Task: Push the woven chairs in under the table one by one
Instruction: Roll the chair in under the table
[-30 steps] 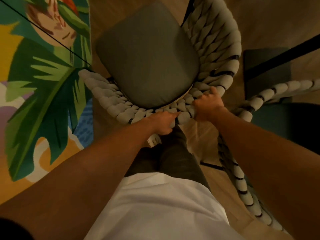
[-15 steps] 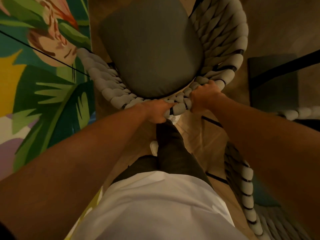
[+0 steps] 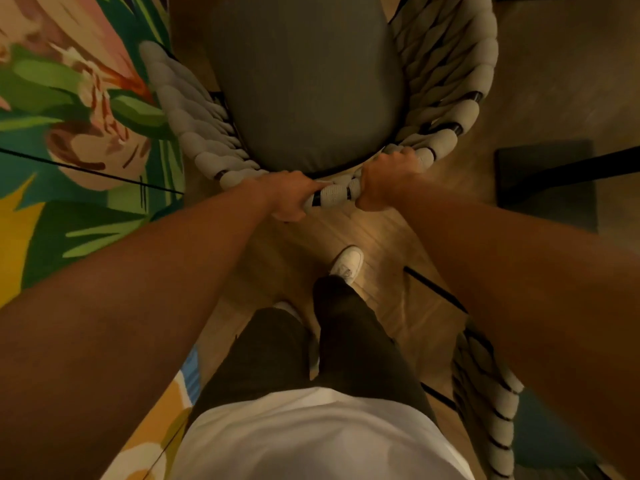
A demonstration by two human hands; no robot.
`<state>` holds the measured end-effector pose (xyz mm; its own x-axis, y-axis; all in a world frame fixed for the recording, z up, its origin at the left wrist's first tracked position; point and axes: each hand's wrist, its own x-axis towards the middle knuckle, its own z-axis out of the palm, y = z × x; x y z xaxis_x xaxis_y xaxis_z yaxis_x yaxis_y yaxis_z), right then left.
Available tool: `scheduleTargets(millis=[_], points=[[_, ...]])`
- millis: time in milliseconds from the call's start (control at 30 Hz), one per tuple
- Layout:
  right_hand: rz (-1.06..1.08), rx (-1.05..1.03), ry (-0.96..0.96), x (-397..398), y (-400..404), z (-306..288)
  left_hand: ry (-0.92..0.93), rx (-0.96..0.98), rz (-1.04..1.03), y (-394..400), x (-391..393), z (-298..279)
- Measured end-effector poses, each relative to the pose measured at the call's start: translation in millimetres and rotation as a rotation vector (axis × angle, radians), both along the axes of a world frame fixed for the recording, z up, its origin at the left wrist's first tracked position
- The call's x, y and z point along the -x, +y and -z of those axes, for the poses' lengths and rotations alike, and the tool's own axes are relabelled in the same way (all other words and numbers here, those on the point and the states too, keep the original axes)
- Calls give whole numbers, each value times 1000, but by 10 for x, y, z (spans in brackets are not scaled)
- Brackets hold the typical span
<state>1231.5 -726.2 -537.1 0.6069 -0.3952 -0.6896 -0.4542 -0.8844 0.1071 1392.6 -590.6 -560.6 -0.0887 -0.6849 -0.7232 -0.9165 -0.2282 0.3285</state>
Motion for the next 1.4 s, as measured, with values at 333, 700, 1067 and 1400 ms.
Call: scheduleTargets(millis=[333, 700, 1067, 1400], points=[[122, 25, 50, -2, 293, -20, 10, 33, 131, 86, -94, -9], [525, -5, 88, 349, 1251, -44, 28, 107, 463, 458, -9, -18], [777, -36, 41, 499, 1997, -61, -90, 59, 552, 738, 461, -119], [750, -155, -2, 911, 2214, -54, -203, 311, 697, 1053, 368, -79]])
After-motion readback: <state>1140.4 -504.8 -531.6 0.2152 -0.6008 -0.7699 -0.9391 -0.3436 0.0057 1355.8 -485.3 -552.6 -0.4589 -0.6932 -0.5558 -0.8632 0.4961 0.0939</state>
